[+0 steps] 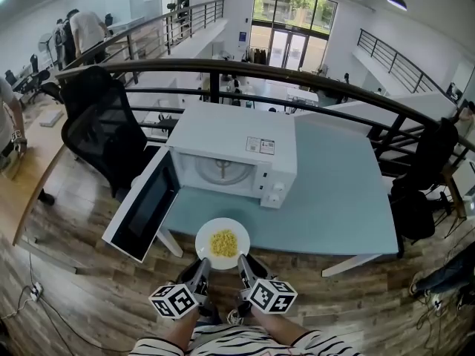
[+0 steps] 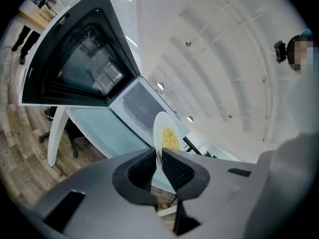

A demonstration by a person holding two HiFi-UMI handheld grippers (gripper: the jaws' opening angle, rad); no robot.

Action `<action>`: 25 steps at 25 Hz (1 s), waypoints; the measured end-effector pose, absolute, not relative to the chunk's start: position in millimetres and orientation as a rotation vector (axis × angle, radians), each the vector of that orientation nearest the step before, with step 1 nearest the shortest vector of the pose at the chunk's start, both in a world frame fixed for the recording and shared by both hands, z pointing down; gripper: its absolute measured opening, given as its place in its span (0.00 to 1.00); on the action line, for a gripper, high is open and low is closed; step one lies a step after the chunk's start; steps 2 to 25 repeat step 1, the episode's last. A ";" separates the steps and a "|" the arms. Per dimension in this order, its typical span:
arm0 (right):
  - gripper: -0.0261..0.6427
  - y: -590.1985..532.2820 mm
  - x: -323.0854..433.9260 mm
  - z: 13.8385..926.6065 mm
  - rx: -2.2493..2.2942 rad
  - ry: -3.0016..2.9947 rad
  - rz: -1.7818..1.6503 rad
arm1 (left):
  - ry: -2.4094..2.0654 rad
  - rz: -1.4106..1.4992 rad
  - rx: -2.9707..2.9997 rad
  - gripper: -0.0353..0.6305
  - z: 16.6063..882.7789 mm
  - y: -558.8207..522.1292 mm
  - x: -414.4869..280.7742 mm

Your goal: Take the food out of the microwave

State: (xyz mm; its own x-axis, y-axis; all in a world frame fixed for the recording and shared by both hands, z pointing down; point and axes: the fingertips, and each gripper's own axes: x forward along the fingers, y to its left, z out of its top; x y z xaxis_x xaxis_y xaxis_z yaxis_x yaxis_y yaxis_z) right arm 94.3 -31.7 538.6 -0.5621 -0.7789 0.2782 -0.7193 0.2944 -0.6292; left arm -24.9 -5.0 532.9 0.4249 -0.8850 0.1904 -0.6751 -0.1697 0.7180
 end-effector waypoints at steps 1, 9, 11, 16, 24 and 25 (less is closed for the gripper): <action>0.14 -32.4 94.4 538.5 -1.428 2.463 -1.125 | -1.321 -0.351 1.919 0.13 532.8 -5.6 -24.8; 0.14 -32.4 94.4 538.5 -1.428 2.463 -1.125 | -1.321 -0.351 1.919 0.13 532.8 -5.6 -24.8; 0.14 -32.4 94.4 538.5 -1.428 2.463 -1.125 | -1.321 -0.351 1.919 0.13 532.8 -5.6 -24.8; 0.14 -32.4 94.4 538.5 -1.428 2.463 -1.125 | -1.321 -0.351 1.919 0.13 532.8 -5.6 -24.8; 0.14 -32.4 94.4 538.5 -1.428 2.463 -1.125 | -1.321 -0.351 1.919 0.13 532.8 -5.6 -24.8; 0.14 -32.4 94.4 538.5 -1.428 2.463 -1.125 | -1.321 -0.351 1.919 0.13 532.8 -5.6 -24.8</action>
